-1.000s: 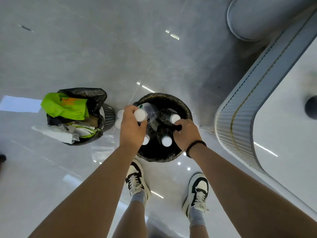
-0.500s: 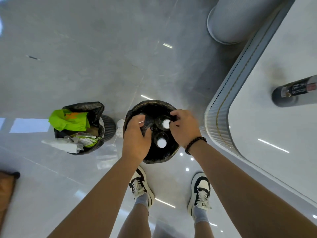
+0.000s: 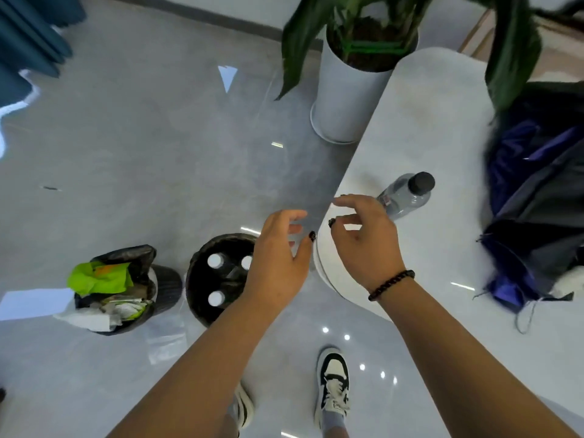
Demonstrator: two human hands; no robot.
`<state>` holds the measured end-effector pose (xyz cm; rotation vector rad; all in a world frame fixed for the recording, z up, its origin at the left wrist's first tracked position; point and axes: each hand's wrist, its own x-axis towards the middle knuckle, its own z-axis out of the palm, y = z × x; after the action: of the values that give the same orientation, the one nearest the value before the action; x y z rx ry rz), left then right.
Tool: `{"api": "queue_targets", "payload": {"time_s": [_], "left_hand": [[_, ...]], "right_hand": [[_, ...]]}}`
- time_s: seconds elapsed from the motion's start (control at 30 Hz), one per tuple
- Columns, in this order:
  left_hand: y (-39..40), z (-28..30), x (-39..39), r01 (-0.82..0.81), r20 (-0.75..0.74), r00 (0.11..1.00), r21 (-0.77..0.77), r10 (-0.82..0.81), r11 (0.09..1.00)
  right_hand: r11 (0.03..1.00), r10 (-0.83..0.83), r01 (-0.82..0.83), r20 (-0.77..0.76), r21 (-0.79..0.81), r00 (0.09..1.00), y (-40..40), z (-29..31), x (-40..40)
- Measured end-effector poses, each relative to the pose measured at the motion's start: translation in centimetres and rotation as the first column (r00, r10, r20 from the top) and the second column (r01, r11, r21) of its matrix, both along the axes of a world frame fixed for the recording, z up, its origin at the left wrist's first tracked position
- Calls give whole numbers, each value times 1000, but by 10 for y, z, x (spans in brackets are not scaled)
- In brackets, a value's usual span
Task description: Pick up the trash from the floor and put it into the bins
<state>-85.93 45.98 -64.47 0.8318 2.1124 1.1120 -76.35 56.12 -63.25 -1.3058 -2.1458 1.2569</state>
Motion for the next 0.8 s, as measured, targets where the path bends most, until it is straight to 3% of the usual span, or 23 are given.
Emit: {"api": "queue_targets", "payload": {"time_s": [0.23,0.4,0.63,0.8], "left_hand": [[40,3,55,-10,74,997,34,7,999],[44,-7,72,-66,114,991,3,66,998],[23,-26,70,-143,219,964,-39,148,989],[-1,-32,57,-190,225,953,-75,202,979]], "right_hand": [[948,-158,190,-142,255,977,45,24,43],[912,-212,221,-64,344,975,67,5,45],[950,-94,54,115,308,989,81,-28,36],[912,53,-93,110,399,993,72,-21,32]]}}
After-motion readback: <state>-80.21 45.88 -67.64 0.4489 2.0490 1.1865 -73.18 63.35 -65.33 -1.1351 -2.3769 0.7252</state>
